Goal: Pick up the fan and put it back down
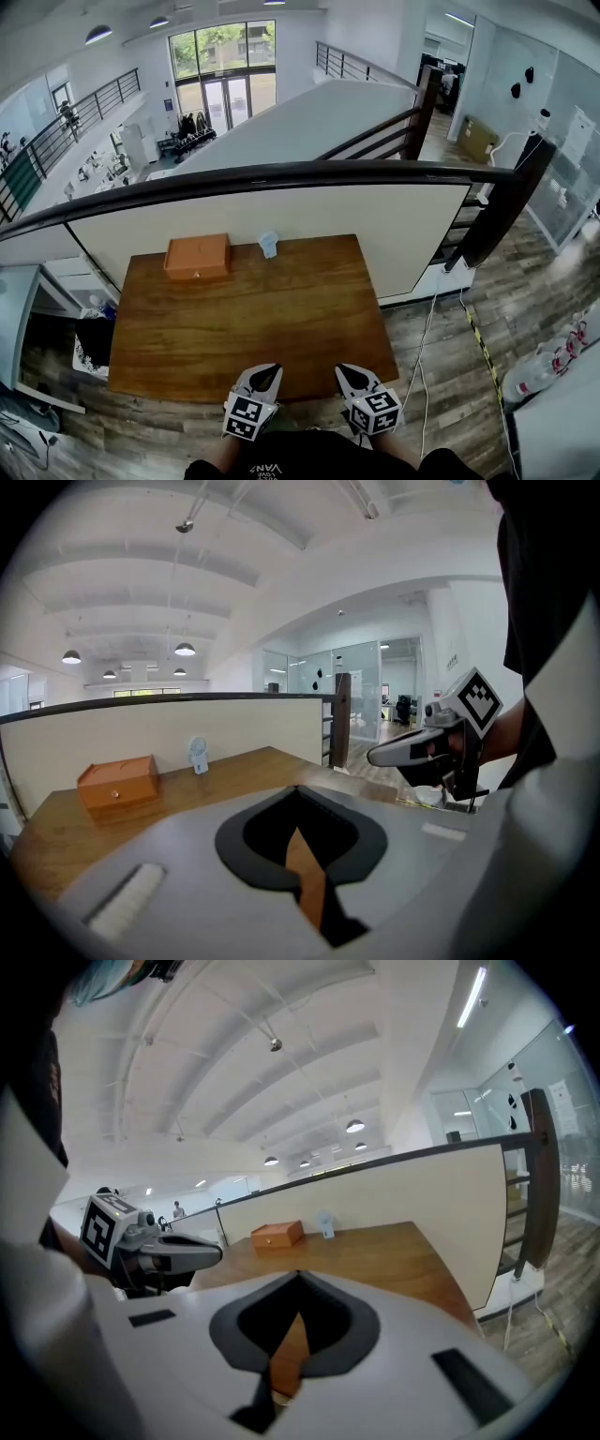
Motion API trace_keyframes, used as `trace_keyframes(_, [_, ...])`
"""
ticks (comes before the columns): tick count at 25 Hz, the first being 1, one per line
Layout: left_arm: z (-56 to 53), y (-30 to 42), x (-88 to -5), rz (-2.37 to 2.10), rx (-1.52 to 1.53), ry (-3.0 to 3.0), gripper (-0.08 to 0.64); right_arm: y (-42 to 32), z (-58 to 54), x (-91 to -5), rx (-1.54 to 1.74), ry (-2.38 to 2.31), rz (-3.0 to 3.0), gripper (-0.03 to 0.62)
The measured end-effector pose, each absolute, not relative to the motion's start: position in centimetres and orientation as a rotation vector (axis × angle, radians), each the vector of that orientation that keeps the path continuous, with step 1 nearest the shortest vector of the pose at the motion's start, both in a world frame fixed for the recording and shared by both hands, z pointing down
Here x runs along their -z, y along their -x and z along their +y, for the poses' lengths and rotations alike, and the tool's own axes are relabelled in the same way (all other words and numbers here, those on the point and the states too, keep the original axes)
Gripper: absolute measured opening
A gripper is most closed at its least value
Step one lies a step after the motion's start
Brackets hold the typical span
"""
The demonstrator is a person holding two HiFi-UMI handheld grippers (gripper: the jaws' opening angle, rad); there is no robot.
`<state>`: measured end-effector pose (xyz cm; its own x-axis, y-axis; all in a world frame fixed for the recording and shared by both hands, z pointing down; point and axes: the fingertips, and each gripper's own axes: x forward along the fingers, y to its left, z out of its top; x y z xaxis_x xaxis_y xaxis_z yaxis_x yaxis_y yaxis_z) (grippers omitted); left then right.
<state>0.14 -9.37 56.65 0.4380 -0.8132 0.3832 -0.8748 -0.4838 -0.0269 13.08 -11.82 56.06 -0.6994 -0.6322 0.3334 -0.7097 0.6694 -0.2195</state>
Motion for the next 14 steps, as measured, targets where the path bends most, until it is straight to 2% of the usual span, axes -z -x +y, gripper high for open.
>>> trace_keyframes(14, [-10.8, 1.4, -56.6, -1.502, -0.515, -2.486, 0.011, -12.4, -12.9, -55.6, -0.488, -1.081, -2.656, 0.011])
